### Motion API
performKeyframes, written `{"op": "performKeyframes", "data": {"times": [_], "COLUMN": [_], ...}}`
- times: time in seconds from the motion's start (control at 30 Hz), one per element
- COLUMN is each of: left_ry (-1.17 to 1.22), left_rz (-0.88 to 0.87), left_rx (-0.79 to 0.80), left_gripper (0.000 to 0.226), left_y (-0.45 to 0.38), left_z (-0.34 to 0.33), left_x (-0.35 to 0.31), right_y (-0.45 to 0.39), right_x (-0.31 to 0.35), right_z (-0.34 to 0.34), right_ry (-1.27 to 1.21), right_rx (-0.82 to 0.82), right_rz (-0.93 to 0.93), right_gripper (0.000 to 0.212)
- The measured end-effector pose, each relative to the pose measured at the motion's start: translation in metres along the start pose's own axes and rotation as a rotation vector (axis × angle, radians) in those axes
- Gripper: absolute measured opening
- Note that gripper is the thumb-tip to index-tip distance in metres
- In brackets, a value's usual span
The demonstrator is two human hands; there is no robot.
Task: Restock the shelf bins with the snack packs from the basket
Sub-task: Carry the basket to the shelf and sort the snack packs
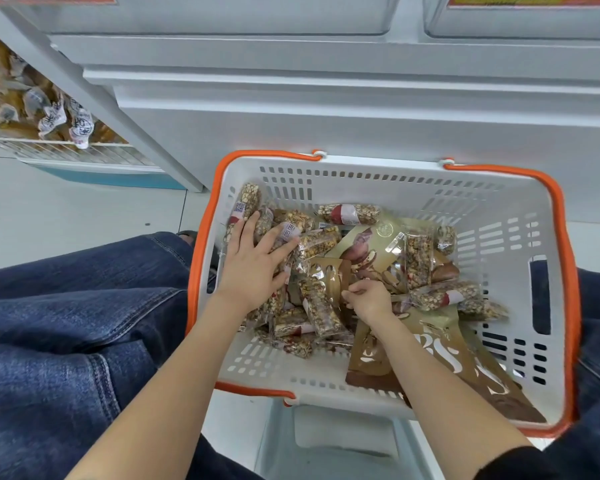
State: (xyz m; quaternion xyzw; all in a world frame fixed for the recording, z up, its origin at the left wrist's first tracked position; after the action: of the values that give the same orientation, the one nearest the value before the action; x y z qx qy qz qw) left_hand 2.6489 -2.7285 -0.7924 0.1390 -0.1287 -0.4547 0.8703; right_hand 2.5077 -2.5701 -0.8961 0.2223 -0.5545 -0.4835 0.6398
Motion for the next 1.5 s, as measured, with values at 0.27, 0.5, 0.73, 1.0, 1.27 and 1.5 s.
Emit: {"op": "performKeyframes", "data": {"times": [0.27,0.5,0.73,1.0,1.27,1.5], "left_ry": [-0.013,-0.013,-0.029,-0.015,-0.316,0.024], "left_rz": [0.045,0.059,0.073,0.1,-0.324,-0.373], "left_rx": [0.049,0.149,0.178,0.168,0.183,0.218], "left_gripper": [0.064,0.06,0.059,0.073,0.093,0.051], "left_y": [0.0,-0.001,-0.001,-0.003,-0.016,-0.023], "left_z": [0.002,-0.004,-0.005,0.0,-0.002,-0.008], "left_x": [-0.003,-0.01,-0.01,-0.023,-0.082,-0.093], "right_y": [0.044,0.097,0.133,0.115,0.1,0.079], "right_x": [0.022,0.048,0.057,0.045,0.018,-0.002], "right_z": [0.059,0.14,0.204,0.202,0.198,0.192], "right_ry": [-0.065,-0.146,0.083,0.109,-0.145,-0.236], "right_rx": [-0.289,-0.633,-0.915,-0.78,-0.694,-0.462], "right_rz": [0.158,0.357,0.306,0.195,0.11,-0.002], "right_gripper": [0.009,0.008,0.015,0.022,0.025,0.024]}}
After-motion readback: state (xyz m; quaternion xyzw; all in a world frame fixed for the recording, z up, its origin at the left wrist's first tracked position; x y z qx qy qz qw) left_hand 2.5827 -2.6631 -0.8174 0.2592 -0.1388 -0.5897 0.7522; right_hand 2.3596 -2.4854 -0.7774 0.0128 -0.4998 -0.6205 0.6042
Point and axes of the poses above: each hand's wrist, its own y-axis away from the middle knuckle, its own z-axis out of the back of the hand, x = y × z, the point moved 6 cm from there along -y, towards the middle knuckle, and after that the axes turned 8 degrees about x, right-handed, at the moved point
